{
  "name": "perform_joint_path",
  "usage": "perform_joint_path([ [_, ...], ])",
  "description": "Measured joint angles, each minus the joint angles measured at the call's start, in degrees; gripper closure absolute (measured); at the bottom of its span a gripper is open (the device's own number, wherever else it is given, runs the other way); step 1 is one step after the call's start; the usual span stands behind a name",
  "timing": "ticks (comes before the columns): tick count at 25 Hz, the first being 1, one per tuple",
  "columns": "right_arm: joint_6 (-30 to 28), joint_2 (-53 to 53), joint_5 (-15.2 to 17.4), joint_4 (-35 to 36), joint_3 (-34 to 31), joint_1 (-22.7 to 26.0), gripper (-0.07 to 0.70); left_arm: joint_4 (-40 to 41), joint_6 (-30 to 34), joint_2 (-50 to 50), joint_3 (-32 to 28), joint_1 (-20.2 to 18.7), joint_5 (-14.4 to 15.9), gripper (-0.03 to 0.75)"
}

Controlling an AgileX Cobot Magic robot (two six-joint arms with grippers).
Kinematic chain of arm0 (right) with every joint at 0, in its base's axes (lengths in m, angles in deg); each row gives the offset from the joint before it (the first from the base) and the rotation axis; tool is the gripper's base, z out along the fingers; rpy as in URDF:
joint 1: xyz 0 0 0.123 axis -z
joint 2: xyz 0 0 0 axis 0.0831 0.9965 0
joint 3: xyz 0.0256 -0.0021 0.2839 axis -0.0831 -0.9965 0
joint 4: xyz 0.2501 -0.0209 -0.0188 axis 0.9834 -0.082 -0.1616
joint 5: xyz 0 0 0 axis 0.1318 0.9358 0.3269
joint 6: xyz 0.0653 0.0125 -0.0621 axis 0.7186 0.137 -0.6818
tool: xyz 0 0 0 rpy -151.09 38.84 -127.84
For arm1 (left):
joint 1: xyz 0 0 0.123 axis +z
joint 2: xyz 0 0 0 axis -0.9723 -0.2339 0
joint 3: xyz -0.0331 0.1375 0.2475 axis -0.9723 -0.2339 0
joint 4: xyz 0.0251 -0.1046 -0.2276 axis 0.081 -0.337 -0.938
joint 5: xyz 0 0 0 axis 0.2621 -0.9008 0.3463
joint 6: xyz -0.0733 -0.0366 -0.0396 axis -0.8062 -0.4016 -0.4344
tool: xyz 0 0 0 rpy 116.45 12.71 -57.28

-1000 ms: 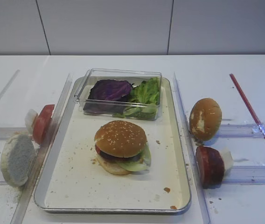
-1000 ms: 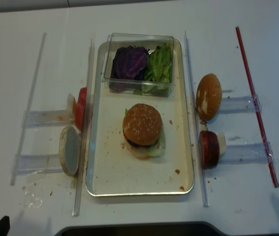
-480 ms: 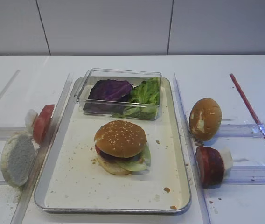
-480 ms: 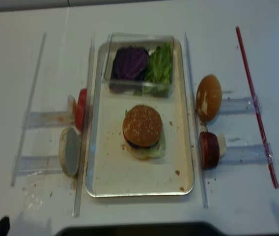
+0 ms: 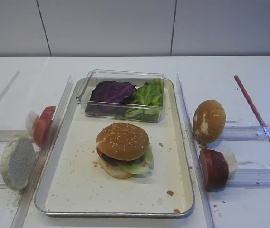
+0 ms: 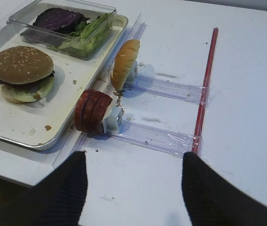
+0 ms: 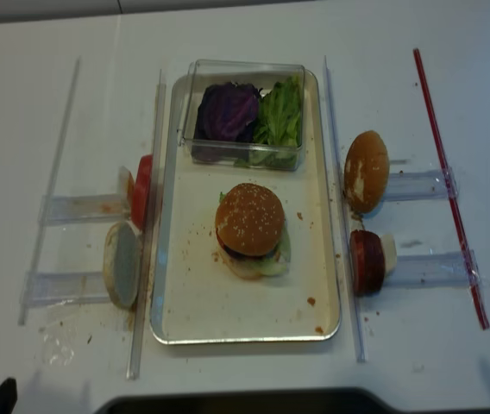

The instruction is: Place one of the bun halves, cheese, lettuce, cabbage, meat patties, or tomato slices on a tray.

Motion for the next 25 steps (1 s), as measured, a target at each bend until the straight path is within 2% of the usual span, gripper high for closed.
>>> perform_joint_path([
  [25,-0.1,0.0,1.3,0.1,-1.0,0.0,0.184,0.0,0.0,0.0,0.0,0.0,0.0,0.277],
])
